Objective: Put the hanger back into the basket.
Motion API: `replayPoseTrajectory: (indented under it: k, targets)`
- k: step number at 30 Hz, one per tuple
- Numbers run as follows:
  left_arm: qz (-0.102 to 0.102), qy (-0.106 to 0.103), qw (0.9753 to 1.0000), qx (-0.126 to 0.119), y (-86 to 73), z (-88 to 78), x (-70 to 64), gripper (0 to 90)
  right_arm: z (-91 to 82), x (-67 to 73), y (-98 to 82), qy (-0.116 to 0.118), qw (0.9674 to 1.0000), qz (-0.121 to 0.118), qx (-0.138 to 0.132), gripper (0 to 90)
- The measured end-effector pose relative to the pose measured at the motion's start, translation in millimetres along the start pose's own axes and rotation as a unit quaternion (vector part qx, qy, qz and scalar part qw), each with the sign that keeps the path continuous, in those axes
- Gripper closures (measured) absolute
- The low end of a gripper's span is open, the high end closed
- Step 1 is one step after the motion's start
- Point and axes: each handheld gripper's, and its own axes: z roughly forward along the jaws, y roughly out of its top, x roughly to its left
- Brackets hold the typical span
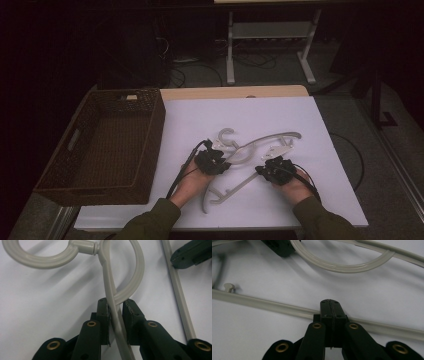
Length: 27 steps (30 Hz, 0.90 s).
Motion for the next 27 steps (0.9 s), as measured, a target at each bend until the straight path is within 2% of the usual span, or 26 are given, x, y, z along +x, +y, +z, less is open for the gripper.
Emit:
replayPoseTrajectory:
  k: [4, 5, 6, 9, 13, 14, 16, 17, 18, 19, 20, 22, 23, 24, 25, 27]
  targets:
    - [-0.004, 0.008, 1.0, -0.005, 0.4, -3.2, 2.2, 80.2, -1.4, 0.9, 0.3, 0.0, 1.0, -0.002, -0.006, 89.5]
    - [-0.002, 0.009, 0.9999, -0.006, 0.2, -3.5, 2.4, 81.3, -3.8, 0.8, 0.8, 0.001, 0.9998, -0.004, -0.018, 89.5]
    - [-0.003, 0.01, 0.9999, -0.006, 0.0, -3.8, 1.6, 81.3, -3.8, 0.8, 0.8, 0.001, 0.9998, -0.004, -0.018, 89.5]
    - [0.002, 0.014, 0.9999, -0.007, 0.7, -5.0, 1.6, 81.4, -8.6, 1.0, 1.7, 0.0, 0.9995, 0.003, -0.032, 89.4]
    - [-0.006, 0.01, 0.9999, -0.012, 0.4, -6.3, 2.5, 81.5, -14.8, 0.6, 1.7, 0.003, 0.9986, 0.013, -0.051, 88.3]
    - [-0.008, 0.009, 0.9998, -0.016, 0.5, -7.7, 3.8, 81.5, -16.9, -1.2, 1.4, 0.003, 0.9981, 0.011, -0.061, 84.1]
    - [-0.01, 0.01, 0.9997, -0.018, 0.7, -9.0, 3.9, 81.6, -18.1, -1.7, 1.4, 0.004, 0.9977, 0.015, -0.066, 82.2]
    - [-0.008, 0.01, 0.9997, -0.02, 1.0, -10.6, 4.3, 81.6, -19.9, -2.3, 1.3, 0.005, 0.9974, 0.015, -0.07, 78.9]
    - [-0.009, 0.01, 0.9996, -0.023, 1.4, -11.9, 4.5, 81.7, -23.6, -3.0, 1.3, 0.01, 0.9961, 0.016, -0.086, 72.7]
    - [-0.011, 0.01, 0.9996, -0.026, 1.9, -13.3, 4.8, 81.7, -23.6, -3.0, 1.3, 0.01, 0.9961, 0.016, -0.086, 72.7]
    - [-0.007, 0.012, 0.9996, -0.025, 2.6, -15.0, 5.7, 81.7, -28.3, -3.0, 1.6, 0.012, 0.9948, 0.017, -0.1, 62.9]
    - [-0.007, 0.012, 0.9996, -0.027, 3.4, -18.4, 6.7, 81.7, -32.7, -2.7, 2.2, 0.016, 0.9932, 0.021, -0.113, 53.9]
    - [-0.011, 0.011, 0.9995, -0.027, 3.7, -20.0, 6.9, 81.7, -32.7, -2.7, 2.2, 0.016, 0.9932, 0.021, -0.113, 53.9]
    - [-0.013, 0.011, 0.9994, -0.029, 4.7, -22.8, 8.2, 81.7, -37.4, -2.2, 2.4, 0.018, 0.9917, 0.023, -0.126, 46.7]
    - [-0.013, 0.011, 0.9994, -0.029, 4.7, -22.8, 8.2, 81.7, -37.4, -2.2, 2.4, 0.018, 0.9917, 0.023, -0.126, 46.7]
    - [-0.017, 0.011, 0.9992, -0.034, 5.7, -25.4, 8.8, 81.7, -42.5, -2.0, 2.3, 0.025, 0.9893, 0.026, -0.141, 40.4]
